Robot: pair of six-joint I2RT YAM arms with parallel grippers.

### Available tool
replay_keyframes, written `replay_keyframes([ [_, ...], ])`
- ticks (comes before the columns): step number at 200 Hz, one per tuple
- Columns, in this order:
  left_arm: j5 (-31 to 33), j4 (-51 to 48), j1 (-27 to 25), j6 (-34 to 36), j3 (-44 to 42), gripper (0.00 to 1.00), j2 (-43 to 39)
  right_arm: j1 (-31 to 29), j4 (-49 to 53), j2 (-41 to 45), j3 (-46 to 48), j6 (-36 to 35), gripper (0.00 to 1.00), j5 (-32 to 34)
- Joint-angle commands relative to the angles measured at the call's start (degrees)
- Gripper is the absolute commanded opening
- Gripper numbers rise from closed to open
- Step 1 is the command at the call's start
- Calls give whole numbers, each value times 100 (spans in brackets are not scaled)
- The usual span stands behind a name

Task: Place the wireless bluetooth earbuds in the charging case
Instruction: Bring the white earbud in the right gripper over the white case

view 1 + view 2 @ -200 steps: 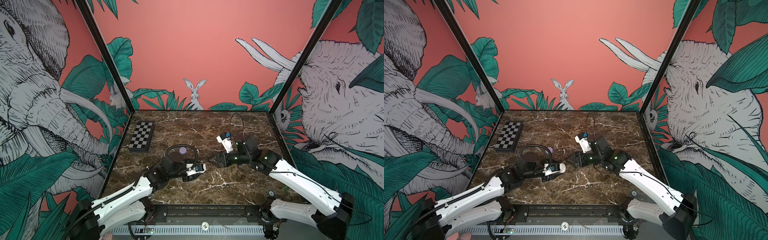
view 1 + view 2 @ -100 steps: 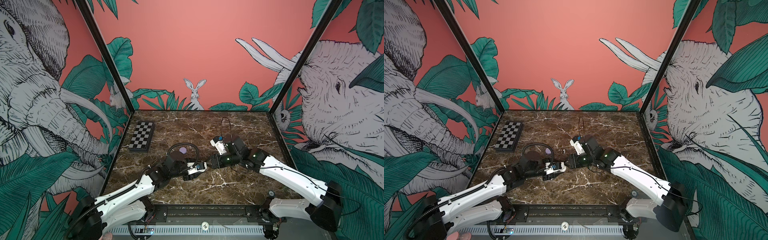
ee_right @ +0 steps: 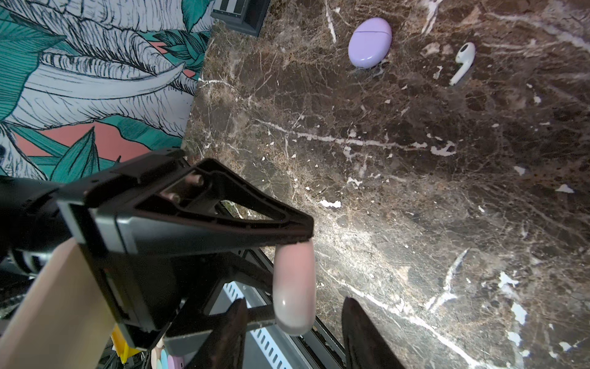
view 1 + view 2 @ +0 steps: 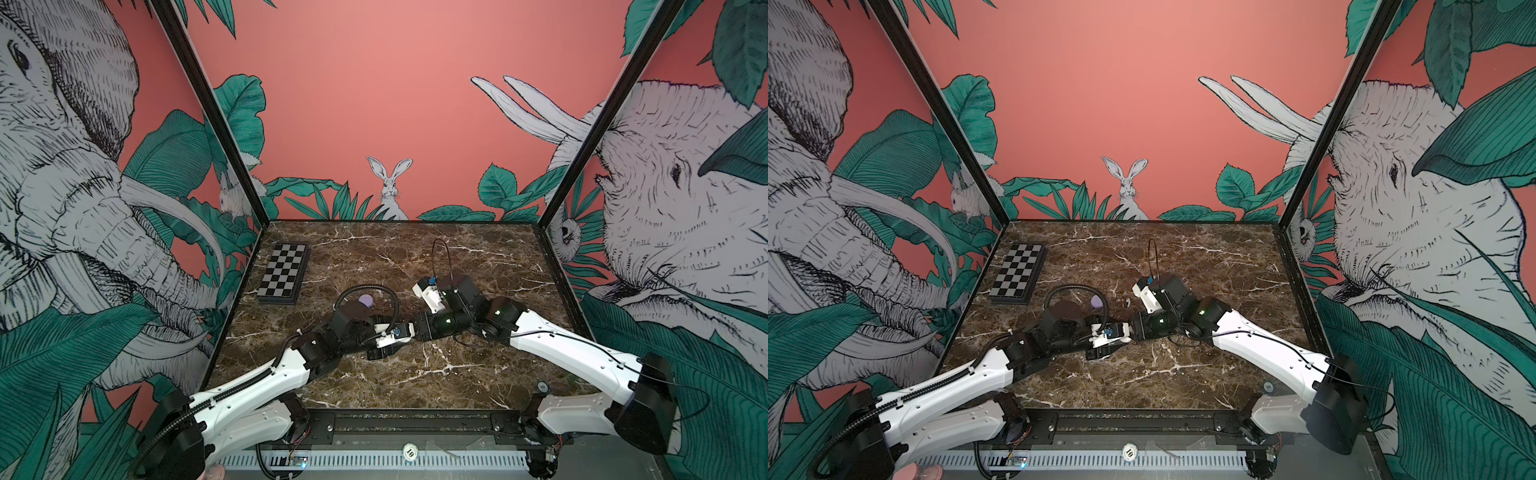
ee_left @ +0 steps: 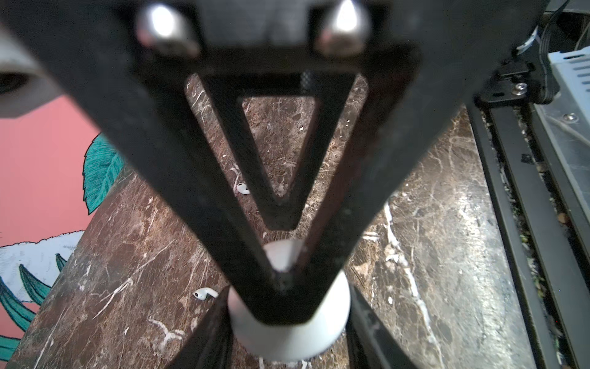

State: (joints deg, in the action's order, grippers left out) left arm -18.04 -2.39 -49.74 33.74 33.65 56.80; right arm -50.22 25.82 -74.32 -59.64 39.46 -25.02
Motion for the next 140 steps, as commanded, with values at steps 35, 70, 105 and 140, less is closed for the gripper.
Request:
replay_keyframes([
  [35,-29,2,-14,-49,146,0,25,-127,-179,-80,-74,86,45,96],
  [70,-47,-18,-11,-51,152,0,33,-160,-218,-169,-74,141,41,102],
  [105,-59,-25,-10,-51,151,0,42,-181,-263,-229,-74,153,39,128],
  [140,-59,-29,-10,-39,152,0,53,-186,-301,-281,-101,159,36,137],
])
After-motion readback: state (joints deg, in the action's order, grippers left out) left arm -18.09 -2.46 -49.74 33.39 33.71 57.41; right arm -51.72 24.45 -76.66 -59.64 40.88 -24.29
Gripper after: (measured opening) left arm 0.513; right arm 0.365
